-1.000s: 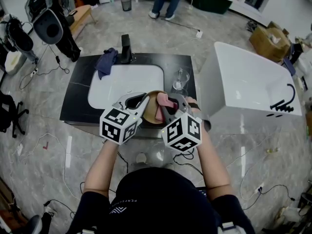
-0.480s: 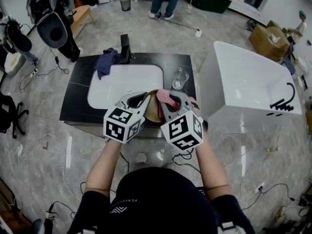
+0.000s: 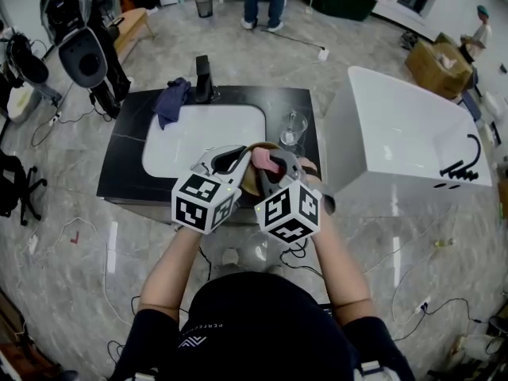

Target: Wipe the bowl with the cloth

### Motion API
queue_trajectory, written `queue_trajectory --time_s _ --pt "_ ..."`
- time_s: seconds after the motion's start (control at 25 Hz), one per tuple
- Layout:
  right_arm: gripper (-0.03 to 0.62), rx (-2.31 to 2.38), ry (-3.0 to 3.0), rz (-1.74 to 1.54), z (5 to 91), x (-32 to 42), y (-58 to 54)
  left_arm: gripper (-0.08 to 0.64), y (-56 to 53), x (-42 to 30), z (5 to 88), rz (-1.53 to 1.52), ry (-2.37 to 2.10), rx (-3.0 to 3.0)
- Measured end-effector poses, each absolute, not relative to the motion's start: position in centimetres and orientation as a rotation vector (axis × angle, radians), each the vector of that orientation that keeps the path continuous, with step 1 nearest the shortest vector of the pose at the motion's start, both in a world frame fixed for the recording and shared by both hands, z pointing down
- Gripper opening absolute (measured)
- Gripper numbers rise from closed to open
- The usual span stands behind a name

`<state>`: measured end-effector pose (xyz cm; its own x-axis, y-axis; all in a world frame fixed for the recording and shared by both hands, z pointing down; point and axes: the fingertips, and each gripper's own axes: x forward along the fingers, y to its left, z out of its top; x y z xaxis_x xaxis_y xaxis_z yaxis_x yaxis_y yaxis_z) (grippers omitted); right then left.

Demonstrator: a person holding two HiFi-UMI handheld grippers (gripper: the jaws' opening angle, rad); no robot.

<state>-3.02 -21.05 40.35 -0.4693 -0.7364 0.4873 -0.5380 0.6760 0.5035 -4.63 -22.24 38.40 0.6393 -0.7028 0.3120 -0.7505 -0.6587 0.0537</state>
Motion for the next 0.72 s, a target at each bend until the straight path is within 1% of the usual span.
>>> queue_trajectory --time_s 0.28,0.72 --pt "0.043 0.928 -2.134 -0.379 41.5 -3.0 -21.2 0.020 -22.3 -4.6 38.1 0.370 -1.146 2.683" --pt "0.043 0.940 -2.145 -0.305 41.7 -2.6 -21.7 0.028 -22.4 -3.9 37.0 0.383 -1.110 2.716"
